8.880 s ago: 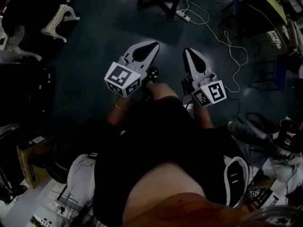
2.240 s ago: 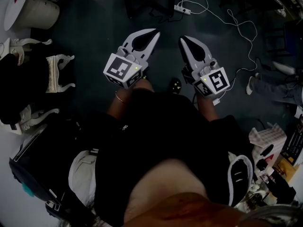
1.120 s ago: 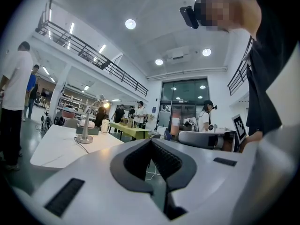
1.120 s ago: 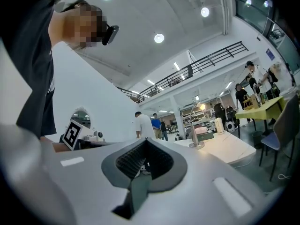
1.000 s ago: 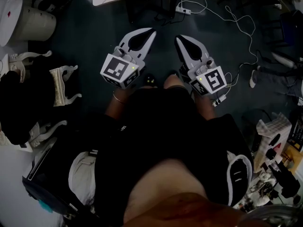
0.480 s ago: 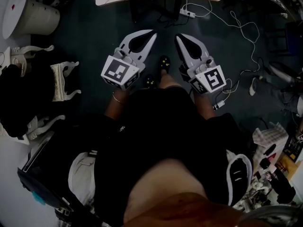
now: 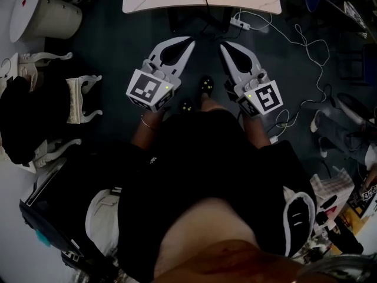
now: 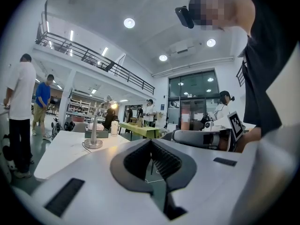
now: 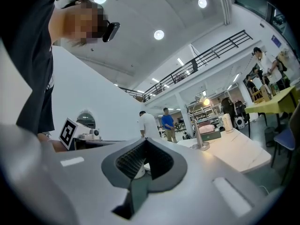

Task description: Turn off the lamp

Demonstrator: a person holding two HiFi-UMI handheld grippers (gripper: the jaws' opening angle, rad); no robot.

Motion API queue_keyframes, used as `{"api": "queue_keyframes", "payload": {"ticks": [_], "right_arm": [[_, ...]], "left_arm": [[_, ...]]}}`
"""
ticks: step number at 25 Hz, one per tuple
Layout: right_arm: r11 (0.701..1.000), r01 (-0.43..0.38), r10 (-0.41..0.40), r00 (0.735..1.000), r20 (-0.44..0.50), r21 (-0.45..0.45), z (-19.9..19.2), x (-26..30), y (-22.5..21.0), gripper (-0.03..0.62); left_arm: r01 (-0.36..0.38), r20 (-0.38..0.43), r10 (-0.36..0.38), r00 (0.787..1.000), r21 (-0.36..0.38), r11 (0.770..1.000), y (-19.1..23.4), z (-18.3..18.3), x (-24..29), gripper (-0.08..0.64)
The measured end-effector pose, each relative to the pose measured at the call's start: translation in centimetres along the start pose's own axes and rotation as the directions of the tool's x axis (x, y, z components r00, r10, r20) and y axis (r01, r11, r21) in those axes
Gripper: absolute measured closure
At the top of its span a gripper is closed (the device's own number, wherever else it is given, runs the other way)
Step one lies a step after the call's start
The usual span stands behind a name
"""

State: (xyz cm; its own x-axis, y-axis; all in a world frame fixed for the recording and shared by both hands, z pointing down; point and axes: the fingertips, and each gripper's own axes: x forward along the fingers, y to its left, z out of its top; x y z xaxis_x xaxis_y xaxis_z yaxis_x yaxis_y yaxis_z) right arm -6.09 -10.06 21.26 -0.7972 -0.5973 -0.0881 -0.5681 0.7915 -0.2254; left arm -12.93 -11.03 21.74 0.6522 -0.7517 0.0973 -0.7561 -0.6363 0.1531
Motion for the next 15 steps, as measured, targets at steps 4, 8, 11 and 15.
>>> {"api": "queue_keyframes", "payload": {"ticks": [4,8,11,15], "right_arm": [[1.0,-0.003,0.003,1.0,-0.004,0.007,0.2,0.5,-2.6,0.592],[1.0,-0.015,0.015,1.0,-0.001,0.013,0.3,1.4,-5.0,0.592],[1.0,-0.019,0.019,1.0,0.003,0.014,0.5,1.9,-6.9,0.592],[1.0,-0.023,0.023,1.0,-0.001,0.012,0.3,2.5,-9.0,0.592]], "left_arm": [[-0.003,-0.002,0.003,1.0,0.004,1.0,0.8,-0.1,2.3,0.552],[-0.025,-0.012,0.026,1.0,0.037,0.999,2.2,-0.1,4.7,0.552],[-0.035,-0.007,0.035,0.999,0.051,0.998,3.1,0.2,6.4,0.554],[-0.026,0.012,0.025,1.0,0.038,0.999,3.8,0.3,8.3,0.552]]}}
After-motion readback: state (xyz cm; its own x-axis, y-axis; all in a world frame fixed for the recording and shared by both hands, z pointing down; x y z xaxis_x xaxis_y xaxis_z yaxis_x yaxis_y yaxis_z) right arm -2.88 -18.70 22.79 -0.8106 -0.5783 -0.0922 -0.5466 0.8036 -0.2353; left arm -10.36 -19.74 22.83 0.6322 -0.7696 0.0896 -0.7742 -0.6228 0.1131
